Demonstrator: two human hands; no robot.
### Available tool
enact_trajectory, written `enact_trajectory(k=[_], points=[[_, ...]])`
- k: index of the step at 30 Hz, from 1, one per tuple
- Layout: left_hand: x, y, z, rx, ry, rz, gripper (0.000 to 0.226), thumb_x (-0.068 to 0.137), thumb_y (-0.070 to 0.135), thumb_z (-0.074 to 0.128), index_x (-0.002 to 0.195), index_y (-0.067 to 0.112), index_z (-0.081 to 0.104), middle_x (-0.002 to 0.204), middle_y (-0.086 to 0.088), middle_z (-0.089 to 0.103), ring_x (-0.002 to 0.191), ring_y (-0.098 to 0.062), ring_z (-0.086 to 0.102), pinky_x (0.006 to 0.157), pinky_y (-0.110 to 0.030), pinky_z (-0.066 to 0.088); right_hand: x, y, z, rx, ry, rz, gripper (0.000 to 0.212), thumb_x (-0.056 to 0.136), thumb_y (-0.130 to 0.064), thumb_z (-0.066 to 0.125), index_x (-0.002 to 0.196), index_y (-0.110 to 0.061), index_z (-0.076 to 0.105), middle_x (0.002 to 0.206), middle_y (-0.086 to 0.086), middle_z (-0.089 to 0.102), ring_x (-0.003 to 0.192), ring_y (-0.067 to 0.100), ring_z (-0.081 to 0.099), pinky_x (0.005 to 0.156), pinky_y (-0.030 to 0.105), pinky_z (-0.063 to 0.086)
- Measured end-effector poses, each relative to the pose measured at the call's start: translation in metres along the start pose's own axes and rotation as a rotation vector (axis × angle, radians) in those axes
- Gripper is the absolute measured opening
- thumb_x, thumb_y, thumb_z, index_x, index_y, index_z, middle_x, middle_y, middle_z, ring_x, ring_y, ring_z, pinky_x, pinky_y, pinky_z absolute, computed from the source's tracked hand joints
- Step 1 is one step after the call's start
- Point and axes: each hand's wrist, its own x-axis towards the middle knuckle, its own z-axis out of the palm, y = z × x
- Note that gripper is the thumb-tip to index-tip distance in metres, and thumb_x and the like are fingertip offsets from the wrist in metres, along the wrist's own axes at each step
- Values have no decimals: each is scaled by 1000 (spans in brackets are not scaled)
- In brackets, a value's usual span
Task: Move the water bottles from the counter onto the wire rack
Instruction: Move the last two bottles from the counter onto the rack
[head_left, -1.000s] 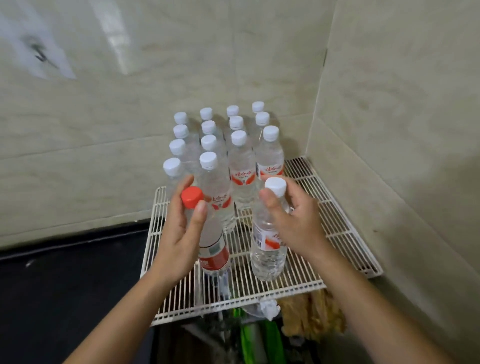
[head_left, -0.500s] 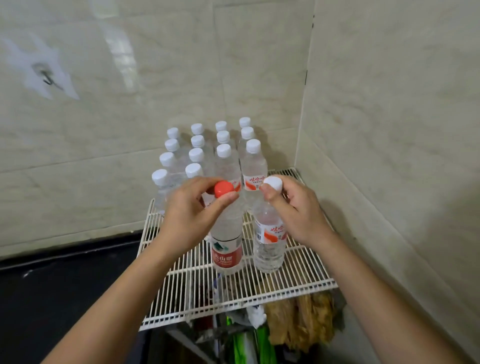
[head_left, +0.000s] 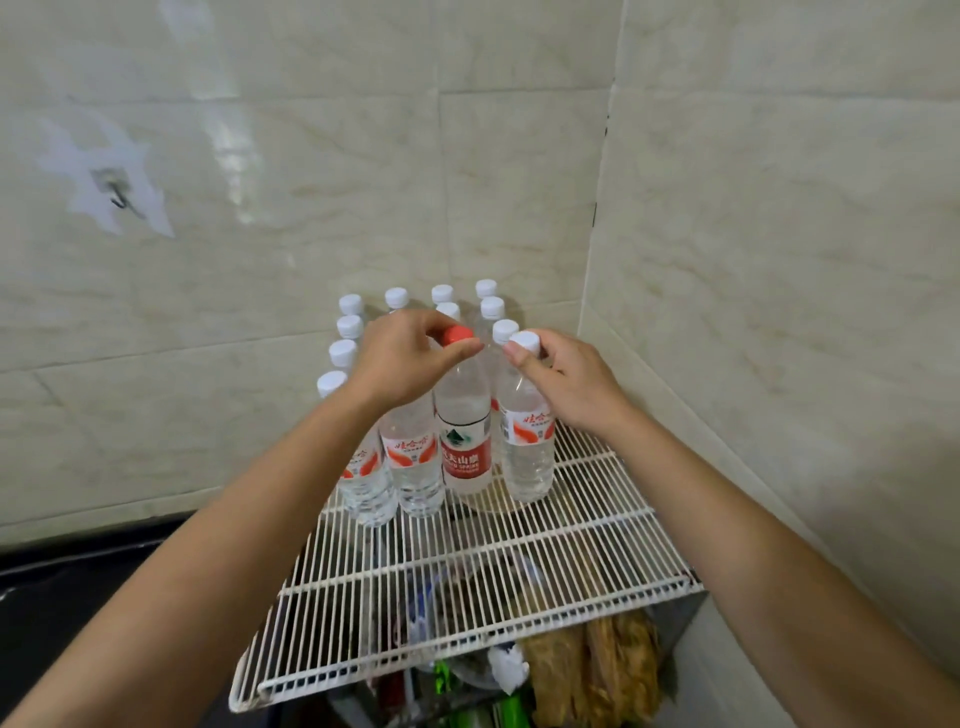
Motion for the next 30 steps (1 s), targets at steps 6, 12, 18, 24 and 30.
enact_trajectory(k=[6,12,18,24,30], points=[[-13,-19,12,29,-98,-11,35,82,56,73,97,25,76,78,18,64,75,-4,61,64,-25,47,3,8,14,43,-77,64,47,90,-68,48,101,-26,66,93,-7,67,87,15,63,85,50,55],[-14,-20,14,-13,-99,-56,35,76,59,77,97,31,75,76,23,63,72,1,58,63,-23,44,9,3,0,143,-165,119,34,88,-44,74,112,-20,73,105,-4,75,101,13,70,93,45,57],[-12,-14,19,-6,-72,-132,37,68,65,79,88,35,71,77,18,67,70,1,59,59,-20,41,12,6,4,54,-102,96,29,88,-46,73,106,-24,75,98,-7,76,96,13,71,89,45,58],[-15,-14,24,13,7,-78,40,68,65,78,89,31,74,75,17,65,68,0,57,61,-22,40,5,5,10,60,-29,82,42,79,-61,66,106,-30,74,91,-7,75,90,15,70,85,47,58],[-24,-14,30,74,105,1,41,72,66,76,89,30,77,78,13,69,80,-11,59,67,-31,47,2,10,14,74,-23,71,37,86,-56,64,112,-30,71,100,-8,74,97,14,68,89,47,57]])
